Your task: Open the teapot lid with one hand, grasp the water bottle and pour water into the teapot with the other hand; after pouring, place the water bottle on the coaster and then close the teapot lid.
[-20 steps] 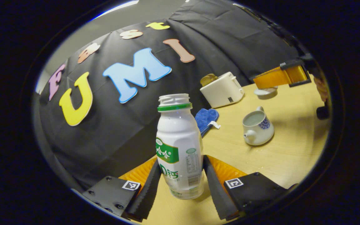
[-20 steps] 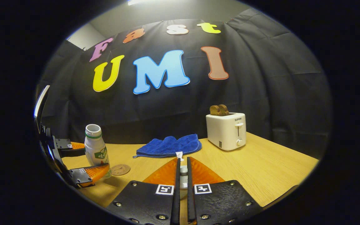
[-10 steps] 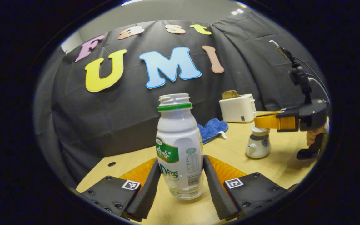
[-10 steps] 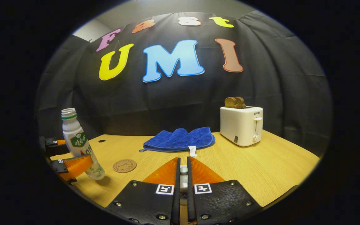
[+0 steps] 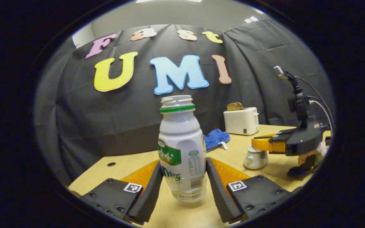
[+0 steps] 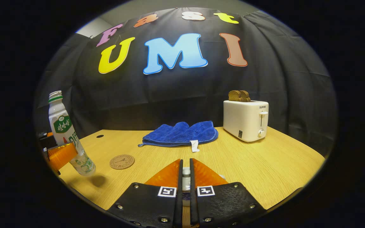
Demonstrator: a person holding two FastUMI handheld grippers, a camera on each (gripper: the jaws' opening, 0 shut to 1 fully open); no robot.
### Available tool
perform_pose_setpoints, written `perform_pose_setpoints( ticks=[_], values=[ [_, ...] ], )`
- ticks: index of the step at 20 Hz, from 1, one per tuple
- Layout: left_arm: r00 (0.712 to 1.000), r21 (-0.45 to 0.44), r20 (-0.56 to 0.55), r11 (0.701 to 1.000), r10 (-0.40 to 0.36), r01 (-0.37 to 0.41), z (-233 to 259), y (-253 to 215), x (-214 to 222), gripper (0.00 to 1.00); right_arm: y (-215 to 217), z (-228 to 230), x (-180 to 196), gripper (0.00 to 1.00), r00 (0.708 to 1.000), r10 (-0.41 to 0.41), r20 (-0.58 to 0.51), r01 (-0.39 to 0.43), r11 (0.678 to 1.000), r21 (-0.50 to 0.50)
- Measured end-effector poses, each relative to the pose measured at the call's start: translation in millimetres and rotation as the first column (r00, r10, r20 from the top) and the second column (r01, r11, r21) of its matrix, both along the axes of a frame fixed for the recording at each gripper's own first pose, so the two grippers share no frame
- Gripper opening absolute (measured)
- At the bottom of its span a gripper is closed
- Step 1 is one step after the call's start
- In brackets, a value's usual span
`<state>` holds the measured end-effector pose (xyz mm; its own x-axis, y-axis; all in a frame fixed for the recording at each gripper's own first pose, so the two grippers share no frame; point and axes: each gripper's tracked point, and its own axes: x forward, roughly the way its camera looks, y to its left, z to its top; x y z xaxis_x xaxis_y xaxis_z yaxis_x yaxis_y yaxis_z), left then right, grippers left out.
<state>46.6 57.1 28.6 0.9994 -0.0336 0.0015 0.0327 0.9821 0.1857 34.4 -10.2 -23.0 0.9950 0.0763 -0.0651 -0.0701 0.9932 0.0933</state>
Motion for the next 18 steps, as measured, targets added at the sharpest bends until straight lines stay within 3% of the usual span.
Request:
perform_pose_setpoints(
  ticks=[6,7,8,9,10,11,18],
  values=[
    [1.000,-0.051,-0.009,0.999,0.009,-0.009,-5,3,0,0.89,-1,2,-3,0.11,1.000,-0.025,0.019,0.026,0.999,-0.033],
    [1.000,-0.057,-0.009,0.998,0.012,-0.013,-5,3,0,0.89,-2,1,-2,0.17,1.000,-0.024,0.017,0.025,0.999,-0.029],
    [1.000,-0.062,-0.009,0.998,0.015,-0.016,-5,3,-1,0.89,-1,-1,-1,0.29,1.000,-0.024,0.014,0.025,0.999,-0.025],
    [1.000,-0.067,-0.009,0.998,0.016,-0.017,-5,2,0,0.89,-1,1,-3,0.58,1.000,-0.021,0.016,0.022,1.000,-0.019],
    [1.000,-0.070,-0.009,0.997,0.017,-0.018,-5,2,0,0.89,-3,3,-4,0.58,0.999,-0.029,0.024,0.029,0.999,-0.016],
    [1.000,-0.072,-0.010,0.997,0.018,-0.019,-7,1,1,0.89,-4,6,-7,0.76,0.999,-0.035,0.035,0.035,0.999,-0.013],
    [0.999,-0.063,-0.009,0.997,0.033,-0.034,-2,4,7,0.89,-1,39,-41,0.76,0.989,-0.057,0.134,0.060,0.998,-0.015]
  ],
)
